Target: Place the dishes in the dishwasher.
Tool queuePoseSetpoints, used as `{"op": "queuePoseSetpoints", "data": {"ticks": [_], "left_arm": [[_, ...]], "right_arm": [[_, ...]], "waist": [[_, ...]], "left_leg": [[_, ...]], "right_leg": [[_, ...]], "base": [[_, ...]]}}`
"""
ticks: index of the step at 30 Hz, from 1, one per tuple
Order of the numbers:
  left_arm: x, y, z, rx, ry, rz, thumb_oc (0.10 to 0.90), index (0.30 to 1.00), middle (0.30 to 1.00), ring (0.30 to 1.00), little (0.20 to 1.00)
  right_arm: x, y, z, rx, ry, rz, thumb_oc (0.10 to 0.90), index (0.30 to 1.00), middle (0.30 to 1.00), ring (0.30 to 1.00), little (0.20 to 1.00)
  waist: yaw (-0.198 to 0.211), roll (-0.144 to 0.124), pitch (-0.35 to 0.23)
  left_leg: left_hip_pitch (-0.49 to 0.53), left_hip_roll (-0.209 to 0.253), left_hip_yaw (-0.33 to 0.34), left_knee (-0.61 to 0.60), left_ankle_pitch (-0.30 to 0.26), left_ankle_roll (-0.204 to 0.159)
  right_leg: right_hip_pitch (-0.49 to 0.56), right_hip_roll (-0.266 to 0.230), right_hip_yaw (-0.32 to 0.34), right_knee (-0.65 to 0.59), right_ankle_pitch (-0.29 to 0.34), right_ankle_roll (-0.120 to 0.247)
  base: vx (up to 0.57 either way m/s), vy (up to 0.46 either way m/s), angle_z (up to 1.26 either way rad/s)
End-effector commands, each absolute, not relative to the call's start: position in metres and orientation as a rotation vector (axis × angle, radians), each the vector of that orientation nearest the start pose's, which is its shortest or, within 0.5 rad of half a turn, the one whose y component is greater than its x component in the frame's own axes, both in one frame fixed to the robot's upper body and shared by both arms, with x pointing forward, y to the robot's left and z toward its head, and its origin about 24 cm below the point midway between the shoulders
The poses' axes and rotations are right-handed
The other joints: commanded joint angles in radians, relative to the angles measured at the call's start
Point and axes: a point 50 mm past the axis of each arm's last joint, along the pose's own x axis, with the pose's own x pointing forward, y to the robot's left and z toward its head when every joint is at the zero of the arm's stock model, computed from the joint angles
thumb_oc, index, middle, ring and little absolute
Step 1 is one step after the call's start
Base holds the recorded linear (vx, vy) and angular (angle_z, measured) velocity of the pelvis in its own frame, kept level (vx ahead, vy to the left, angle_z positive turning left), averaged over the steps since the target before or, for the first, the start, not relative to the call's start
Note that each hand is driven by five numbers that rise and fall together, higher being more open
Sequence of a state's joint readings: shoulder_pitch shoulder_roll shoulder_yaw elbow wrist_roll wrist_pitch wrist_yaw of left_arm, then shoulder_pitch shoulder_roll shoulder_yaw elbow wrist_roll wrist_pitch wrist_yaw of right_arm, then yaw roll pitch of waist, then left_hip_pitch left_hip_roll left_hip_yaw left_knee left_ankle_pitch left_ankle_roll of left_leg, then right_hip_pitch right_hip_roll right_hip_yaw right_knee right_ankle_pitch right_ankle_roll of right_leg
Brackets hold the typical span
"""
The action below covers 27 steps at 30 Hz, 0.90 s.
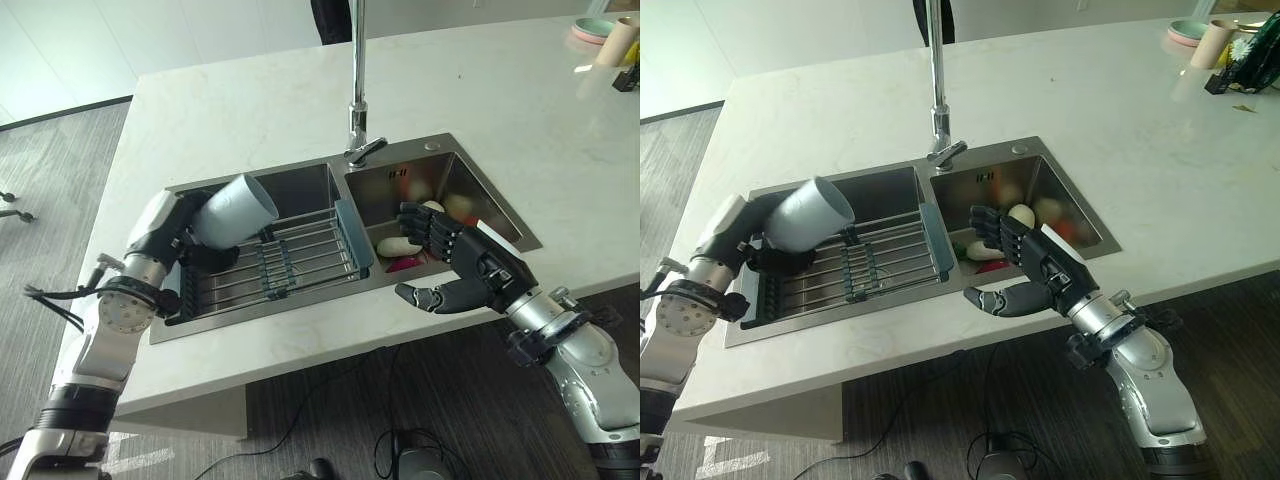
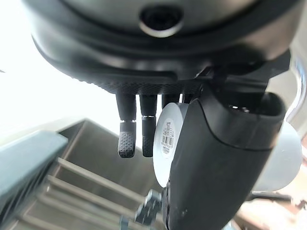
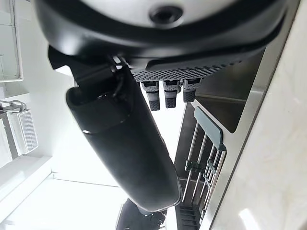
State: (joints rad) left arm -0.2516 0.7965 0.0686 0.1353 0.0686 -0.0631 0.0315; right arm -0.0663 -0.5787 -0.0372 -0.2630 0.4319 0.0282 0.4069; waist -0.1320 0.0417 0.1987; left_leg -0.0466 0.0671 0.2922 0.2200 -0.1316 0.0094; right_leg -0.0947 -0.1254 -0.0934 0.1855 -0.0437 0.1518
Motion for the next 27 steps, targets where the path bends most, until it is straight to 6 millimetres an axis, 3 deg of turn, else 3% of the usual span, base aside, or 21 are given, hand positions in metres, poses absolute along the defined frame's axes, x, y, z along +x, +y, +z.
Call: {"op": "queuePoseSetpoints", "data": {"ticks": [1,10,16,27], "left_arm": [[0.276,0.299,0.238,0.704,-0.625,0.334,0.400,0.300,0.300,0.300,0.300],[0.259,0.277,0.210,0.480,-0.662,0.320,0.400,0.300,0.300,0.300,0.300],[0.246,0.259,0.182,0.321,-0.614,0.264,0.400,0.300,0.300,0.300,0.300],[0.210,0.250,0.165,0.200,-0.620,0.201,0.400,0.300,0.300,0.300,0.300]], "right_arm": [[0.238,-0.205,0.188,-0.264,-0.528,0.463,0.800,0.900,0.900,0.900,0.900],[0.232,-0.197,0.184,-0.212,-0.557,0.448,0.800,0.900,0.900,0.900,0.900],[0.228,-0.190,0.179,-0.161,-0.574,0.452,0.800,0.900,0.900,0.900,0.900],[0.217,-0.190,0.178,-0.060,-0.615,0.422,0.800,0.900,0.900,0.900,0.900]], "waist": [[0.011,0.008,-0.119],[0.042,-0.012,-0.117],[0.089,-0.033,-0.109],[0.186,-0.048,-0.065]], "left_leg": [[0.010,-0.026,-0.037,0.080,-0.138,0.008],[0.004,-0.026,-0.072,0.080,-0.136,0.003],[-0.010,-0.017,-0.107,0.080,-0.122,-0.013],[-0.053,0.011,-0.172,0.080,-0.061,-0.057]], "right_leg": [[-0.030,0.035,-0.005,0.115,-0.114,-0.031],[-0.016,0.031,-0.035,0.115,-0.128,-0.042],[0.006,0.020,-0.094,0.115,-0.141,-0.051],[0.038,0.015,-0.204,0.115,-0.165,-0.079]], "base": [[0.01,-0.065,0.04],[0.01,-0.066,0.10],[0.00,-0.108,0.27],[0.00,-0.098,0.36]]}}
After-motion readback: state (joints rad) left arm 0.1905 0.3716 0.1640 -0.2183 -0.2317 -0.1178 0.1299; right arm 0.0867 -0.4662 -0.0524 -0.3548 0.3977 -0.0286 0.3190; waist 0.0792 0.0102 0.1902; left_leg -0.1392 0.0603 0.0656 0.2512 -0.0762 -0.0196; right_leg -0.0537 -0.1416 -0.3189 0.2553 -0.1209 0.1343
